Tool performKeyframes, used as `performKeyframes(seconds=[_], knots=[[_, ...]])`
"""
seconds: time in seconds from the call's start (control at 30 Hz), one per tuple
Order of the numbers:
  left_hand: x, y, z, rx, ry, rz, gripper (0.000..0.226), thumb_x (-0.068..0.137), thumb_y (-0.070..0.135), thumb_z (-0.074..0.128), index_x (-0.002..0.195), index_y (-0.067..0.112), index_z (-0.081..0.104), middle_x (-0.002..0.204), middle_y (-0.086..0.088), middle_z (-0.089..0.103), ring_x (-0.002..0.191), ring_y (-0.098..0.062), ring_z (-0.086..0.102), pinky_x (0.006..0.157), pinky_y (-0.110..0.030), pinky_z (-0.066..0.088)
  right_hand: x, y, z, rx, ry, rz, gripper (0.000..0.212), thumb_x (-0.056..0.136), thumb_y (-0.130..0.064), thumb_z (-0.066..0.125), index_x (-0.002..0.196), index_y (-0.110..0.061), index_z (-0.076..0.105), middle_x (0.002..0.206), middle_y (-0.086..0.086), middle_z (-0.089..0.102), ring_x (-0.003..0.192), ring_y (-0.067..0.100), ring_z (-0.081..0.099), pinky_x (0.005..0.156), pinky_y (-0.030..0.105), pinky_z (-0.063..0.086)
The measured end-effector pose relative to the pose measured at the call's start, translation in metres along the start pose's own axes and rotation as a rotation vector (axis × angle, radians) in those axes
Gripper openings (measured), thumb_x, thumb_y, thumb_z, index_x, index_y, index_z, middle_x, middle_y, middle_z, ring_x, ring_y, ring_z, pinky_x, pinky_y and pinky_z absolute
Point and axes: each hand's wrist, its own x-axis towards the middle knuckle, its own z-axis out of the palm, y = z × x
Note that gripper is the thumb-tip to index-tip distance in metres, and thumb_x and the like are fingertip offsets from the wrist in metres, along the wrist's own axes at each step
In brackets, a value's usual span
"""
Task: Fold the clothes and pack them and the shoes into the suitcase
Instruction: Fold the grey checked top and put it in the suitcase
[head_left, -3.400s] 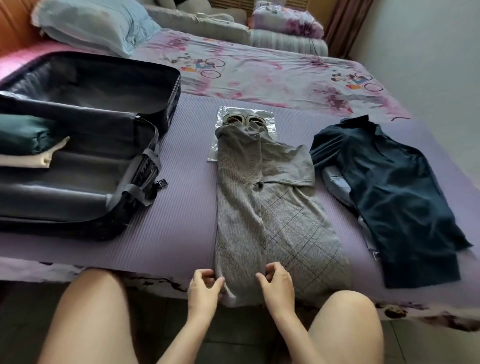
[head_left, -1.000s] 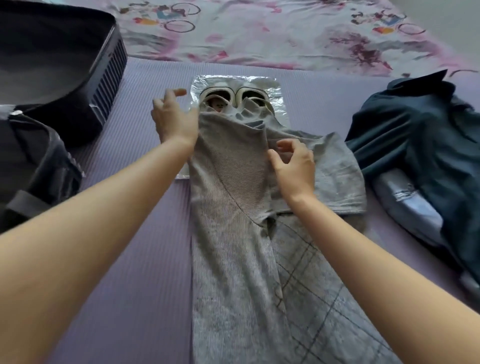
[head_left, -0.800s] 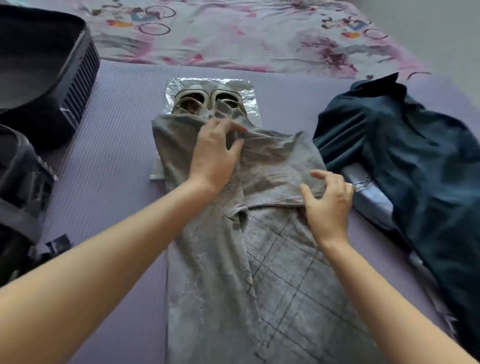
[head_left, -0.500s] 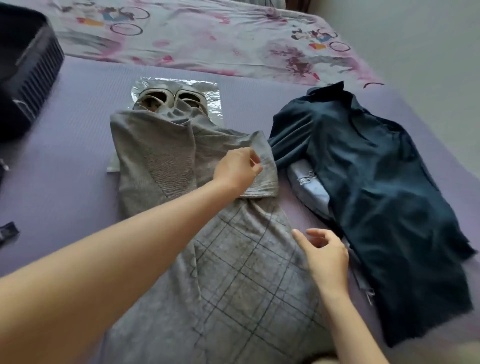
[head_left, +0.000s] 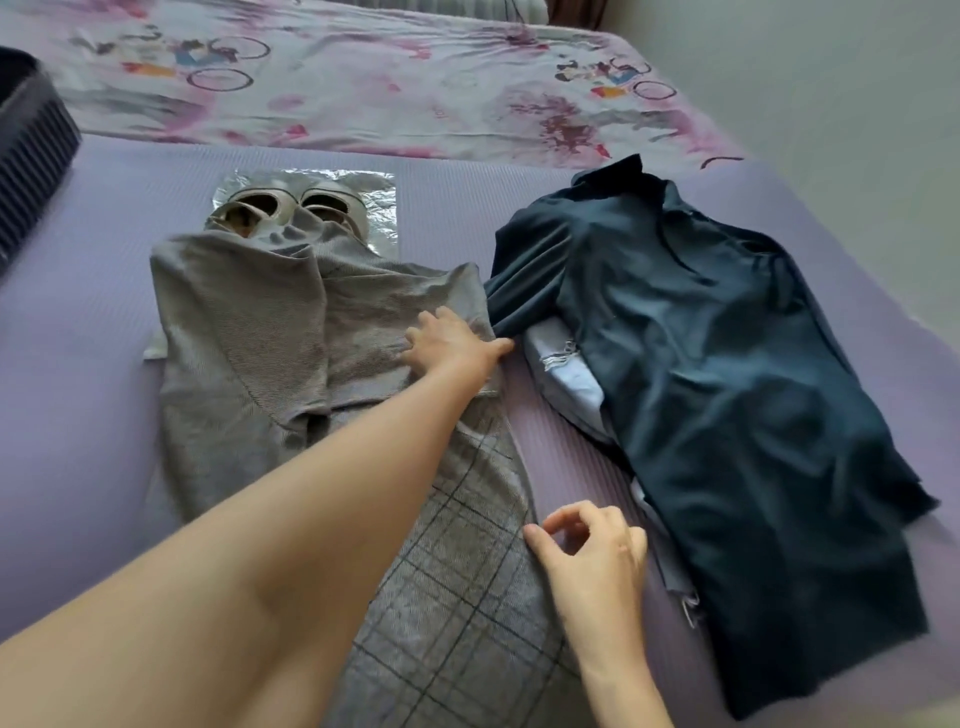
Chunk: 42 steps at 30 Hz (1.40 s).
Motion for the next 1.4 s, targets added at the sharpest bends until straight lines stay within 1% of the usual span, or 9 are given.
performKeyframes(seconds=[0.2,0.33,0.5,0.7,0.83,0.97,1.17,1.3,1.4], knots=[[0.009,-0.012,-0.007,-0.252,0.098,-0.005,0.039,0.092,0.033,0.049,0.122,0.009,0.054,0.125,-0.012,0.055,0.116,-0.03,0.051,0.087,-0.035,0.041,-0.022,-0.013,-0.003,0.136,0.006,0.042,0.023,0.079,-0.037,0.072,0.074,-0.024,0.053,0.065,-0.01,0.057,0.066,0.007,0.056,0.062,0.033,0.047],[0.012,-0.027,-0.043,-0.659,0.134,-0.062,0.028,0.092,0.025,0.049,0.109,0.009,0.064,0.11,-0.01,0.064,0.103,-0.027,0.058,0.077,-0.027,0.039,-0.027,-0.029,-0.017,-0.184,-0.102,-0.13,0.023,0.087,-0.049,0.056,0.089,-0.032,0.041,0.085,-0.016,0.052,0.086,0.005,0.053,0.066,0.028,0.036],[0.007,-0.07,-0.094,-0.891,0.21,-0.015,0.011,0.089,0.017,0.055,0.081,0.018,0.062,0.085,-0.004,0.06,0.079,-0.019,0.052,0.073,-0.03,0.045,-0.055,-0.069,-0.017,-0.13,-0.153,-0.34,0.014,0.09,-0.042,0.056,0.09,-0.03,0.051,0.086,-0.013,0.061,0.081,0.008,0.06,0.058,0.022,0.039],[-0.006,-0.152,-0.14,-0.939,0.334,-0.045,0.02,0.09,0.017,0.055,0.107,0.015,0.066,0.096,0.001,0.059,0.091,-0.014,0.053,0.08,-0.026,0.045,-0.118,-0.126,0.034,-0.199,-0.107,-0.59,0.021,0.067,-0.049,0.045,0.066,-0.031,0.056,0.054,-0.015,0.056,0.039,0.0,0.052,0.035,0.021,0.031],[-0.004,-0.215,-0.125,-0.899,0.271,-0.262,0.012,0.09,0.015,0.056,0.083,0.013,0.066,0.084,-0.005,0.061,0.088,-0.024,0.057,0.083,-0.034,0.046,-0.143,-0.124,0.077,-0.425,-0.261,-0.576,0.045,0.027,-0.057,0.076,0.054,-0.029,0.055,0.049,-0.014,0.049,0.032,0.001,0.047,0.042,0.023,0.011],[0.002,-0.236,-0.116,-0.828,0.205,-0.302,0.023,0.089,0.021,0.058,0.105,0.008,0.067,0.103,-0.017,0.068,0.098,-0.034,0.062,0.082,-0.037,0.049,-0.145,-0.108,0.077,-0.383,-0.221,-0.651,0.044,0.029,-0.061,0.077,0.059,-0.032,0.061,0.06,-0.016,0.053,0.054,0.004,0.056,0.039,0.018,0.032],[-0.013,-0.233,-0.124,-0.616,0.323,-0.219,0.036,0.092,0.025,0.057,0.123,0.006,0.052,0.122,-0.009,0.058,0.115,-0.026,0.052,0.081,-0.027,0.036,-0.126,-0.067,0.037,-0.34,-0.272,-0.669,0.046,0.065,-0.063,0.046,0.099,-0.036,0.062,0.091,-0.018,0.056,0.089,0.006,0.052,0.076,0.02,0.052],[-0.042,-0.251,-0.125,-0.655,0.318,-0.193,0.037,0.09,0.022,0.058,0.122,0.006,0.051,0.122,-0.011,0.058,0.112,-0.029,0.055,0.093,-0.035,0.041,-0.11,-0.038,0.023,-0.382,-0.384,-0.659,0.044,0.07,-0.048,0.068,0.11,-0.032,0.058,0.126,-0.01,0.047,0.126,0.015,0.029,0.103,0.036,0.042],[-0.088,-0.274,-0.111,-0.717,0.218,-0.145,0.026,0.091,0.018,0.057,0.115,0.009,0.058,0.113,-0.013,0.063,0.104,-0.031,0.06,0.094,-0.041,0.048,-0.101,-0.04,0.02,-0.381,-0.372,-0.708,0.026,0.072,-0.018,0.075,0.088,-0.029,0.058,0.14,-0.005,0.041,0.139,0.022,0.013,0.111,0.038,0.023]])
